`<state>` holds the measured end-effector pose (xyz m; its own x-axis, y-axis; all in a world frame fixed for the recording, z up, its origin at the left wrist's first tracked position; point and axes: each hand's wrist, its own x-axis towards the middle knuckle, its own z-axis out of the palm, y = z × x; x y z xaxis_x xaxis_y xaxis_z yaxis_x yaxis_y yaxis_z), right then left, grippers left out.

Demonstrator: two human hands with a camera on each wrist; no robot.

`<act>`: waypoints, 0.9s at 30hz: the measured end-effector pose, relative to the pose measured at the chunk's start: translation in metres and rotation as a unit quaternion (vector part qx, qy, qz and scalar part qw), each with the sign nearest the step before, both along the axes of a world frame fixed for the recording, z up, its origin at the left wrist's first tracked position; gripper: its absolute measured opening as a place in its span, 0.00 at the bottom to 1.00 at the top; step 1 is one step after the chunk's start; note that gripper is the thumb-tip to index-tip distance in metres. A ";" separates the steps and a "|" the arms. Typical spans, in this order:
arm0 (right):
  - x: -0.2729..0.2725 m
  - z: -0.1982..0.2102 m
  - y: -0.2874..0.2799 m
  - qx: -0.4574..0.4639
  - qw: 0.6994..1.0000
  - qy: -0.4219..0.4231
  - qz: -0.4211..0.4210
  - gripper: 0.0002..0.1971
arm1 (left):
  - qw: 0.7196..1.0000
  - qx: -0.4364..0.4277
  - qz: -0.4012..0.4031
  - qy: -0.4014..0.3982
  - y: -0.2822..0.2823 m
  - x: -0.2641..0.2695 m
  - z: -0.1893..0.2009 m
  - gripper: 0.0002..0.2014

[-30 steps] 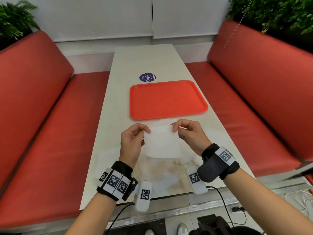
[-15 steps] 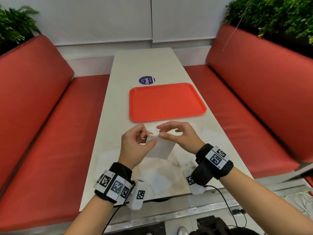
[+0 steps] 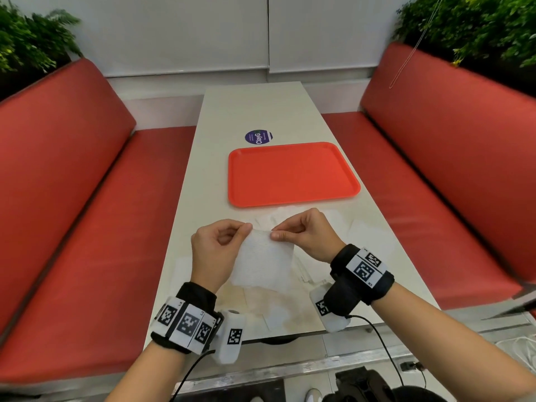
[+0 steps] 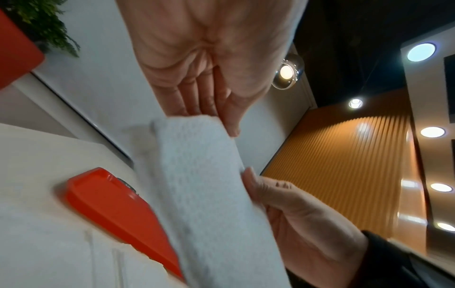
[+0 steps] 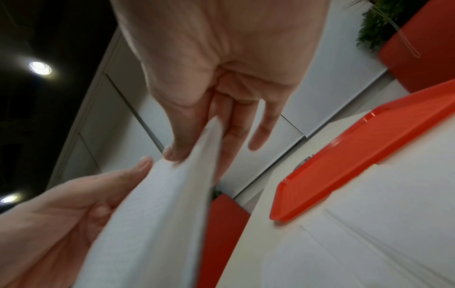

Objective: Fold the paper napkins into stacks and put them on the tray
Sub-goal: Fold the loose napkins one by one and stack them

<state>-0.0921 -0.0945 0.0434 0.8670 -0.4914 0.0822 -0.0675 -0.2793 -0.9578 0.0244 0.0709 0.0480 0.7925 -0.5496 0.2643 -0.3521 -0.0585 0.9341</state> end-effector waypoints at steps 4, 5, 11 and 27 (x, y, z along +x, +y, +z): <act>0.014 -0.009 0.012 0.095 0.995 -0.001 0.023 0.16 | 0.998 0.002 0.053 0.019 0.017 0.016 -0.007 0.04; 0.020 -0.011 0.019 0.106 0.994 0.009 0.029 0.19 | 0.997 0.008 0.068 0.036 0.022 0.022 -0.013 0.05; 0.064 -0.040 0.062 0.109 0.993 0.036 0.006 0.19 | 0.988 0.073 0.058 0.124 0.065 0.039 -0.044 0.13; 0.118 -0.090 0.100 -0.068 0.978 0.199 -0.007 0.14 | 0.958 0.276 0.066 -0.040 0.087 0.083 -0.093 0.13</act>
